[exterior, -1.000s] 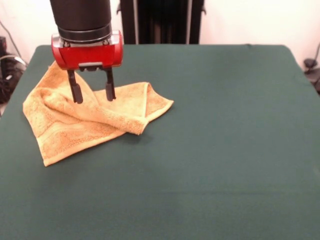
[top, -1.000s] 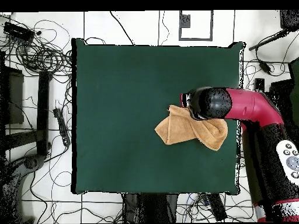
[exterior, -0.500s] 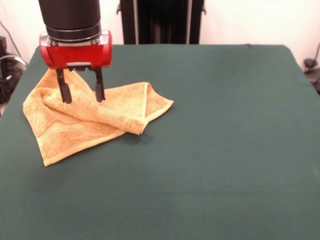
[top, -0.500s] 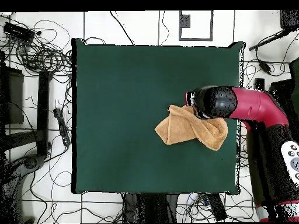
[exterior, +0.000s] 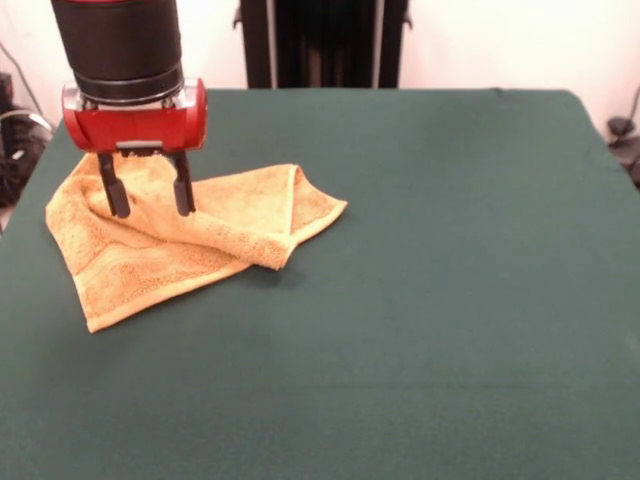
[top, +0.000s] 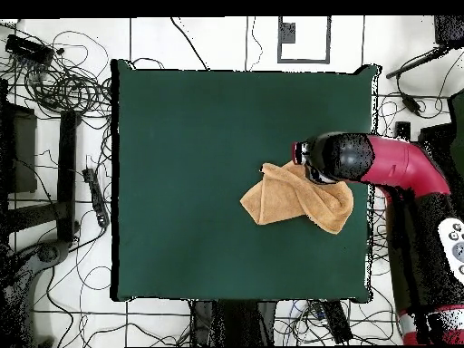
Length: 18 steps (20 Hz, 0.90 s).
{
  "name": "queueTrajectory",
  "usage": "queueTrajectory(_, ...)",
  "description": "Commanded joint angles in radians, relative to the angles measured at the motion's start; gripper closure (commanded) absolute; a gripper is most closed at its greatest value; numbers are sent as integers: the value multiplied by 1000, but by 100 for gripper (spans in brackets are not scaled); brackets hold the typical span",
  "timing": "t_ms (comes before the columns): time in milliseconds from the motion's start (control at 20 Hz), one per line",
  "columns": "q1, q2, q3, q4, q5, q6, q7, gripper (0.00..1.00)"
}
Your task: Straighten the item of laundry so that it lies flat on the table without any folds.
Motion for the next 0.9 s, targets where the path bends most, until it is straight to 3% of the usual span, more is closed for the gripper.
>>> queueTrajectory(50,56,46,-8,5,14,78,25,0)
queueTrajectory(900,59,117,-44,31,-42,-58,41,0)
